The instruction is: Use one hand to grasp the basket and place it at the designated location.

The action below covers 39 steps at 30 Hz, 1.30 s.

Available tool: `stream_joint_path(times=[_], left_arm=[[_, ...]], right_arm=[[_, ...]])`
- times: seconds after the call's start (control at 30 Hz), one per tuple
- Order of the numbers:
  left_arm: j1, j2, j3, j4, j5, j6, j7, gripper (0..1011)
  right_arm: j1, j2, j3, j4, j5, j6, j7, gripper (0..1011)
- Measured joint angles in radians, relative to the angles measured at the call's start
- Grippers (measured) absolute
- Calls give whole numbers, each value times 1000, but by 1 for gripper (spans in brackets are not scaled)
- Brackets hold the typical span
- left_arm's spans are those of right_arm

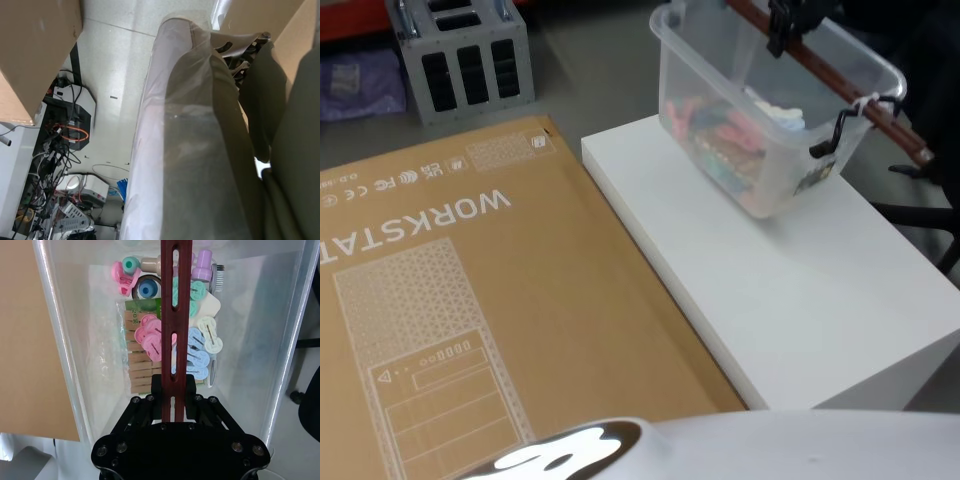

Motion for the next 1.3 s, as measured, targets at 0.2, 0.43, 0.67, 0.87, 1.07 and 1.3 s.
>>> stream_joint_path(times=[0.2,0.43,0.67,0.87,1.07,1.3], left_arm=[[0,0,0,0,0,0,0,0],[0,0,0,0,0,0,0,0],[0,0,0,0,0,0,0,0],[0,0,0,0,0,0,0,0],[0,0,0,0,0,0,0,0],[0,0,0,0,0,0,0,0]], right_arm=[[26,20,10,-49,-10,-3,-7,238],[50,24,15,-104,-18,-22,-11,237],[67,14,15,-148,-17,-42,-12,238],[83,2,15,-178,5,-67,-8,237],[98,-9,5,-215,28,-102,2,237],[108,-12,-14,-311,45,-134,8,237]])
